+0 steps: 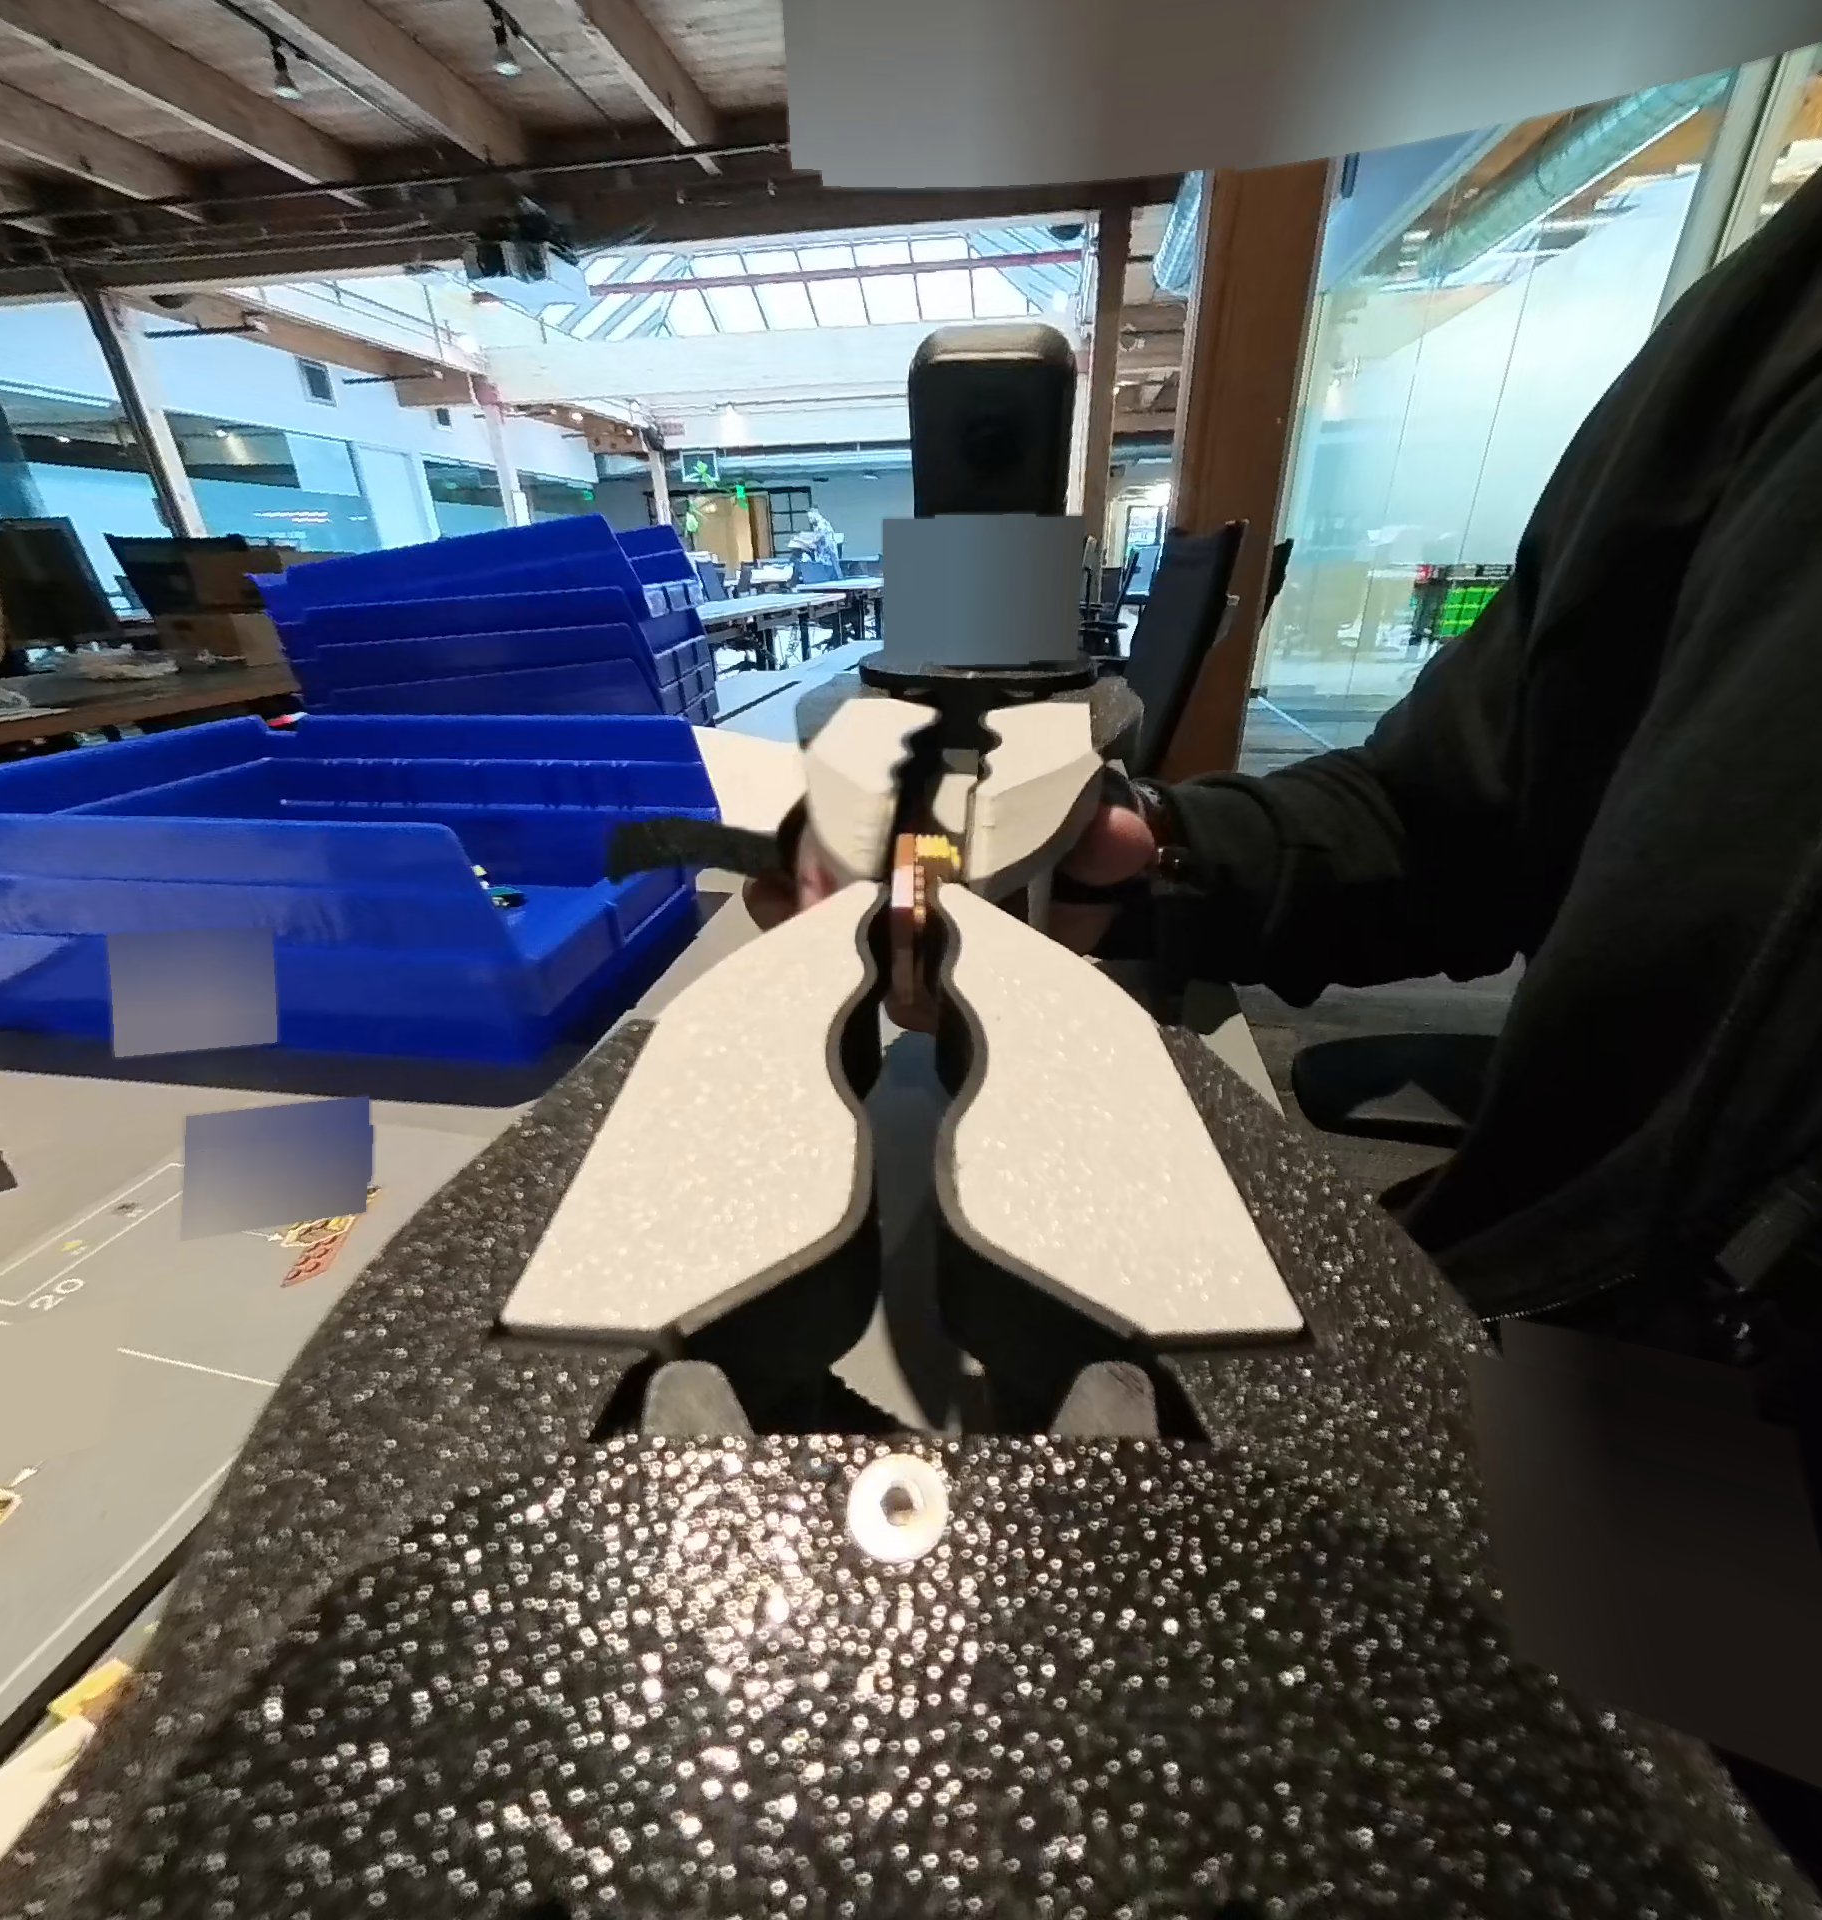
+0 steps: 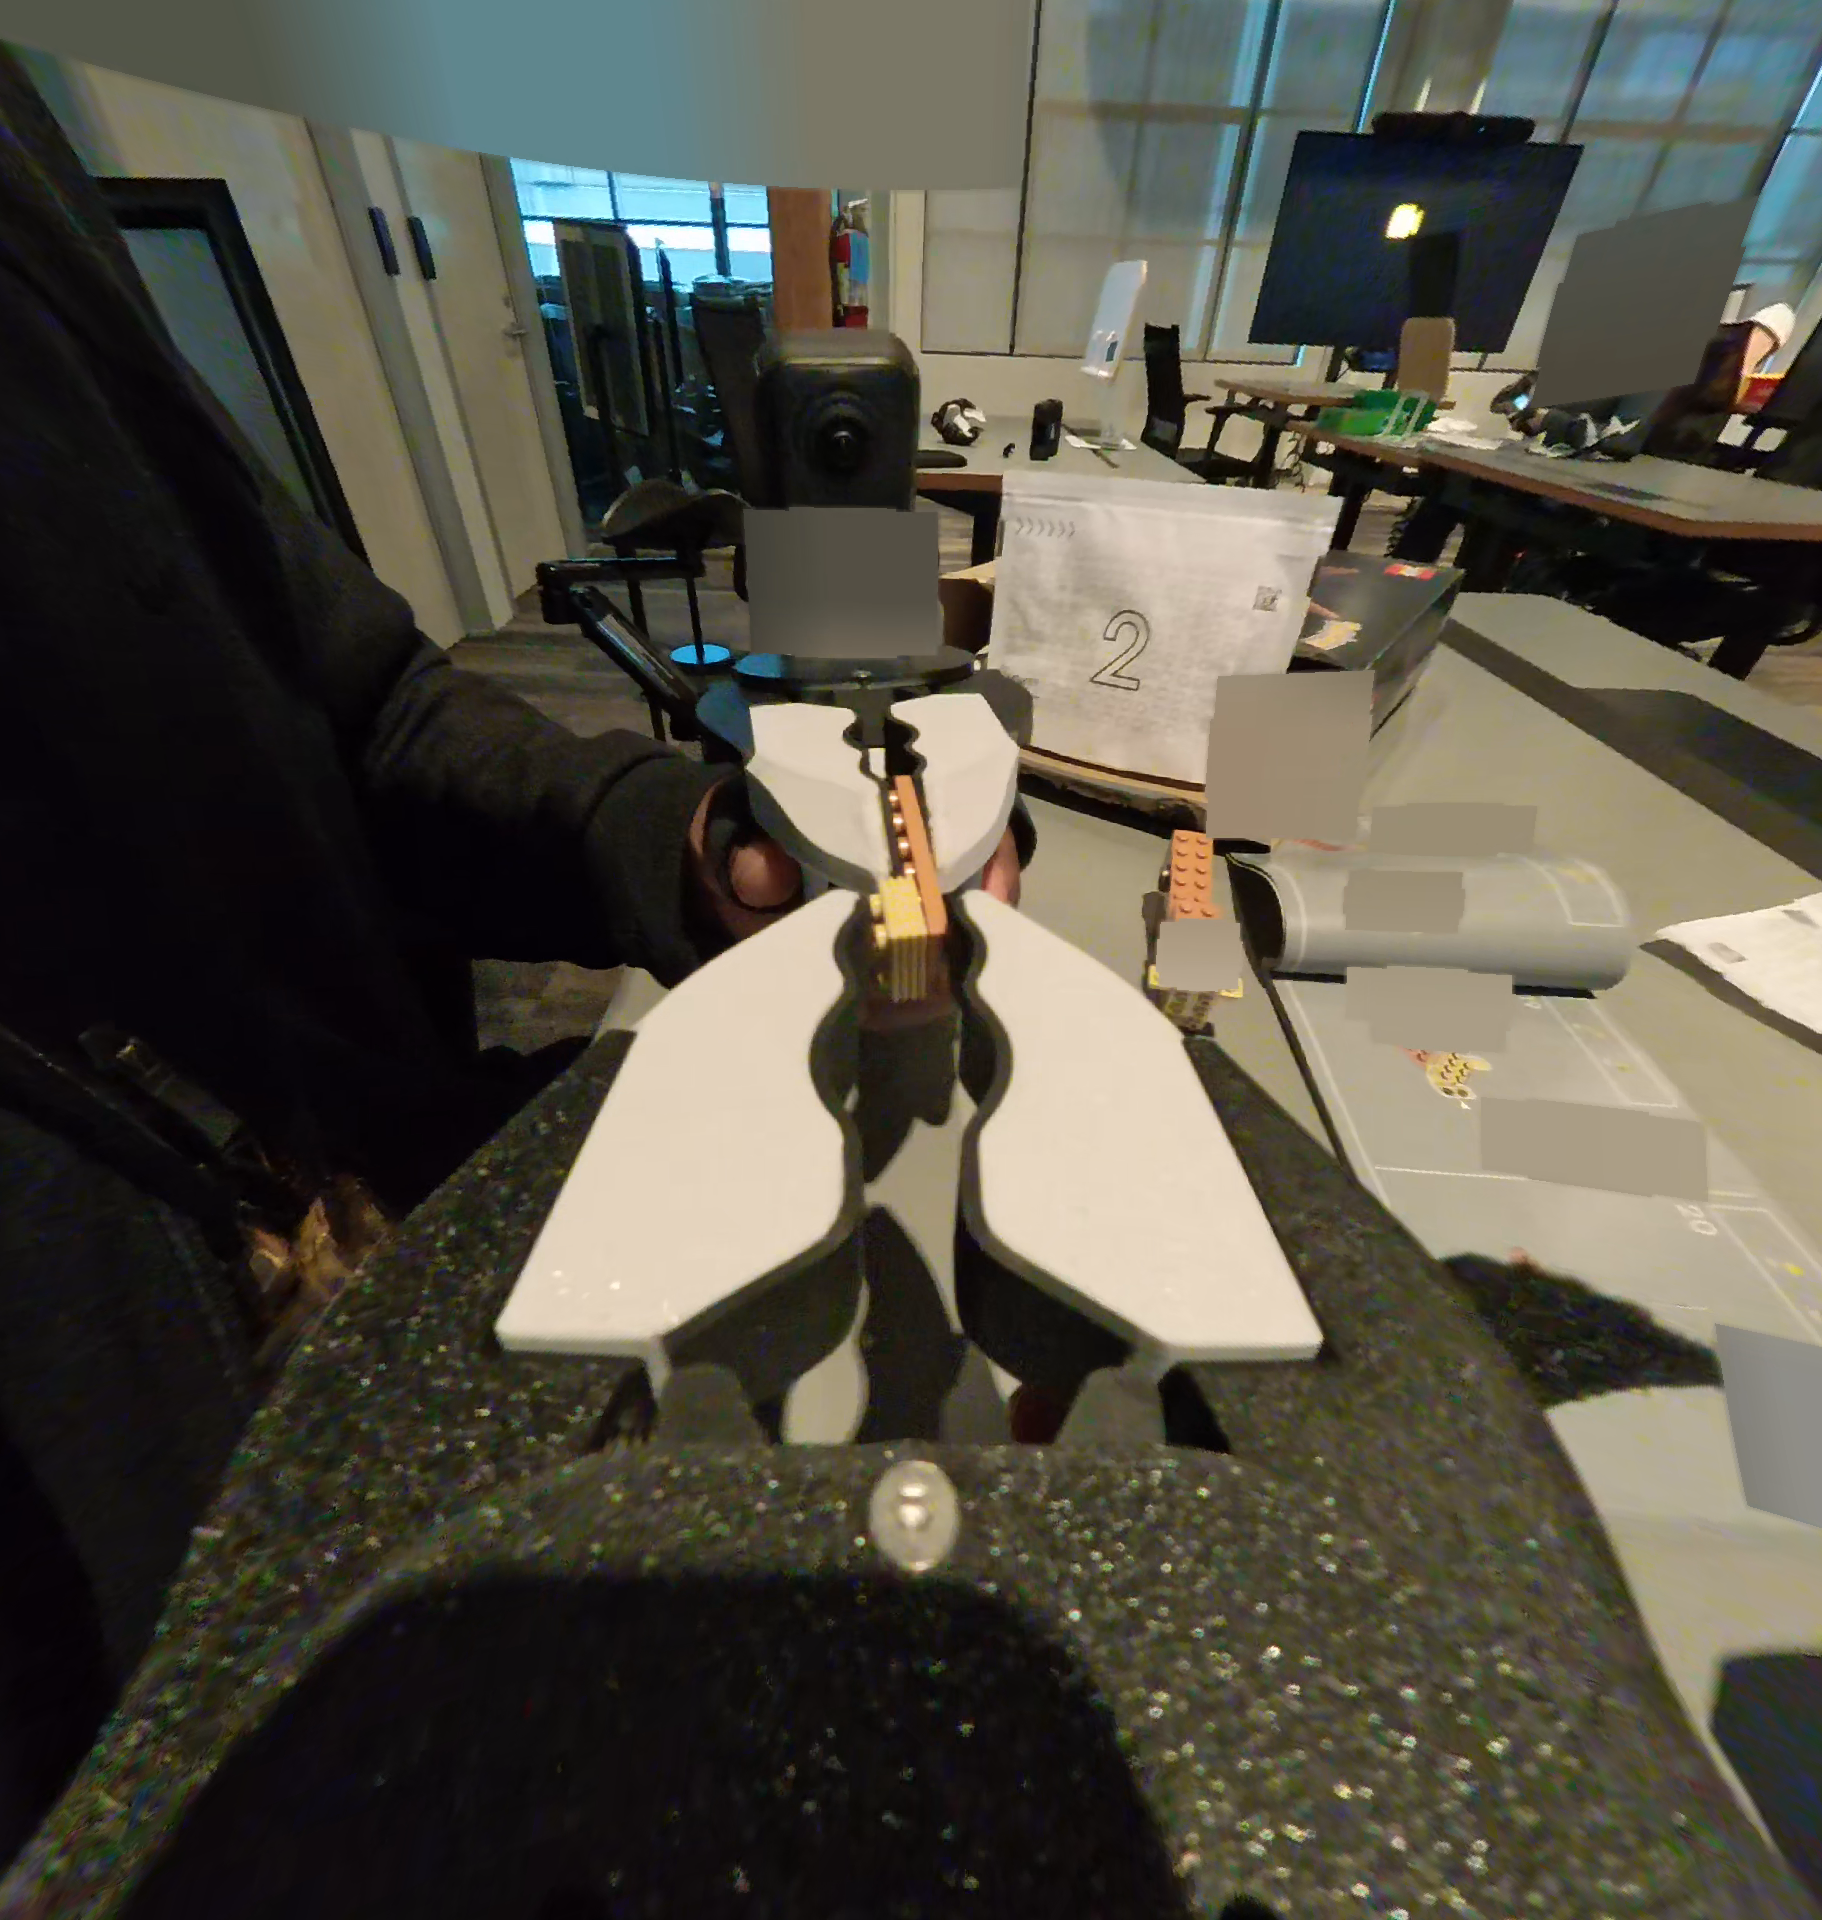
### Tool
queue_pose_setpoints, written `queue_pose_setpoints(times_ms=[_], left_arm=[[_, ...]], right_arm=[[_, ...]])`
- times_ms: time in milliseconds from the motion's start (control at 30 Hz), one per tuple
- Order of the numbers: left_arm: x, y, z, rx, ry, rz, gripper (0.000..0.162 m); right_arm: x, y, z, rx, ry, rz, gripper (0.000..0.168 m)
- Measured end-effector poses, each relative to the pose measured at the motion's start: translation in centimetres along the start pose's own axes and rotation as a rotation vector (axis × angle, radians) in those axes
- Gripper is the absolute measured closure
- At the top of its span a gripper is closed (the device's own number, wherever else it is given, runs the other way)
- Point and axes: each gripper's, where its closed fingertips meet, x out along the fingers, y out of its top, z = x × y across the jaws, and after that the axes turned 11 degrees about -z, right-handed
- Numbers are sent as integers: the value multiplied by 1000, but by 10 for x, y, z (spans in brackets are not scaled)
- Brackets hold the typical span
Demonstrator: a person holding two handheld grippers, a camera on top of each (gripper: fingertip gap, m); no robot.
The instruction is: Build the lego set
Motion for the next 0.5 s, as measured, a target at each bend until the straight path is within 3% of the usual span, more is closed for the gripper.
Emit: queue_pose_setpoints(times_ms=[500], left_arm=[[2,-2,14,47,-62,-16,157]], right_arm=[[-3,-5,-14,-73,83,-46,157]])
